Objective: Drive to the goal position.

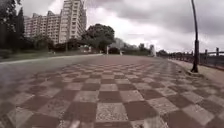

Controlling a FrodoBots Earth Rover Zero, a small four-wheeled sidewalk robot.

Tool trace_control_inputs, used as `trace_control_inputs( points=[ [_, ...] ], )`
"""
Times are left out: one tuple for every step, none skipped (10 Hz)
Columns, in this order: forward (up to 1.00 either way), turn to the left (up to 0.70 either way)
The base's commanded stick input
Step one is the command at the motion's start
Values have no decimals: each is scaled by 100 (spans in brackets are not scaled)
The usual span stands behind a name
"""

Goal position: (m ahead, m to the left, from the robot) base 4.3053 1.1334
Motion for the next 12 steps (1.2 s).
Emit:
trace_control_inputs(
  points=[
    [50,0],
    [50,0],
    [50,0],
    [50,0],
    [50,0],
    [50,0],
    [50,0],
    [50,0],
    [50,0],
    [50,0],
    [50,0],
    [50,0]
  ],
)
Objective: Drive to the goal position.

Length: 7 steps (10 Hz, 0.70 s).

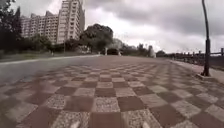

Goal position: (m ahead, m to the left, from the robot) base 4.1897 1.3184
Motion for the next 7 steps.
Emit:
trace_control_inputs(
  points=[
    [50,0],
    [50,0],
    [50,0],
    [50,0],
    [50,0],
    [50,0],
    [50,0]
  ],
)
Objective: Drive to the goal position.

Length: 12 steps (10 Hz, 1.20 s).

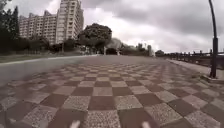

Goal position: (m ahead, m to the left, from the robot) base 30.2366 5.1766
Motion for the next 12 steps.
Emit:
trace_control_inputs(
  points=[
    [50,0],
    [50,0],
    [50,0],
    [50,0],
    [50,0],
    [50,0],
    [50,0],
    [50,0],
    [50,0],
    [50,0],
    [50,0],
    [50,0]
  ],
)
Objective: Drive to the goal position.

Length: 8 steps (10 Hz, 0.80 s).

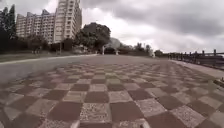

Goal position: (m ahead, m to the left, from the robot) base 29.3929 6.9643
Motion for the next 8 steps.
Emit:
trace_control_inputs(
  points=[
    [50,0],
    [50,0],
    [50,0],
    [50,0],
    [50,0],
    [50,0],
    [50,0],
    [50,0]
  ],
)
